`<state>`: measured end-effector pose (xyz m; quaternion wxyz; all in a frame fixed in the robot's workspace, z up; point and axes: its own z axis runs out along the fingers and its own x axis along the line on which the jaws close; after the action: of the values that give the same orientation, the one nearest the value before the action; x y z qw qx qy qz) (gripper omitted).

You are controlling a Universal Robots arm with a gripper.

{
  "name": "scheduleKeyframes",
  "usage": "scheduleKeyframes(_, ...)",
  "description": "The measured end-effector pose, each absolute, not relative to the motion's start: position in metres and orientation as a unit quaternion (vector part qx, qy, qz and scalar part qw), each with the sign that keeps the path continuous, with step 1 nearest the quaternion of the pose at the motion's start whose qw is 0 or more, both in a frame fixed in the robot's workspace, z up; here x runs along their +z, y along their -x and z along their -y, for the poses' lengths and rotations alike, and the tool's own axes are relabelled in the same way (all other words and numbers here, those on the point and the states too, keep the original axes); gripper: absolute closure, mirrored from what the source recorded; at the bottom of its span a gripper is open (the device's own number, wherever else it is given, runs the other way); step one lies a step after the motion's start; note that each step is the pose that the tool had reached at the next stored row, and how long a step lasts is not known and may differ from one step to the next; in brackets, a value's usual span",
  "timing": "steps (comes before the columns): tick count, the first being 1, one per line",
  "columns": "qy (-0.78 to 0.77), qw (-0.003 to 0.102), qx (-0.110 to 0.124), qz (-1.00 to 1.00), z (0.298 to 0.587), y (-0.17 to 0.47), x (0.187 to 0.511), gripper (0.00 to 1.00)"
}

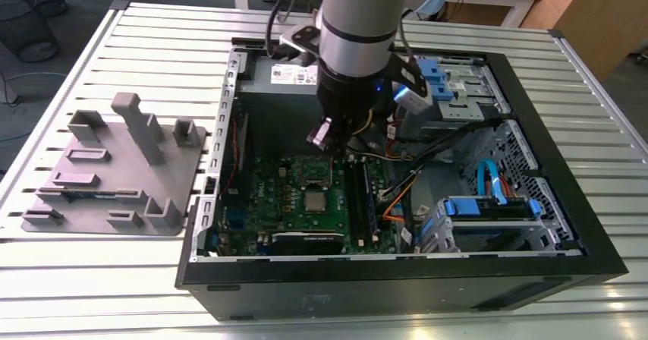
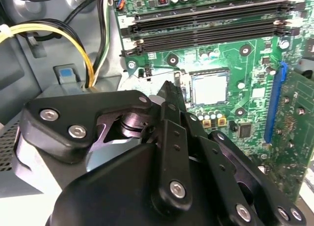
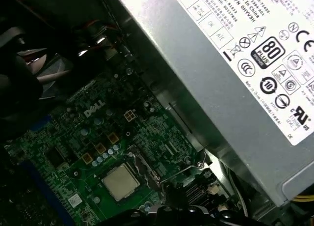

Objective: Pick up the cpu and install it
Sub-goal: 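Close the cpu cover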

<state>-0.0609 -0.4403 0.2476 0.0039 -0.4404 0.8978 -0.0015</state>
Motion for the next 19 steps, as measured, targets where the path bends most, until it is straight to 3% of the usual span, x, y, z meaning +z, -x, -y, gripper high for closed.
scheduleKeyframes(19,0.454,-0.002,-0.013,-0.891,0.457,0.063,0.248,0.89)
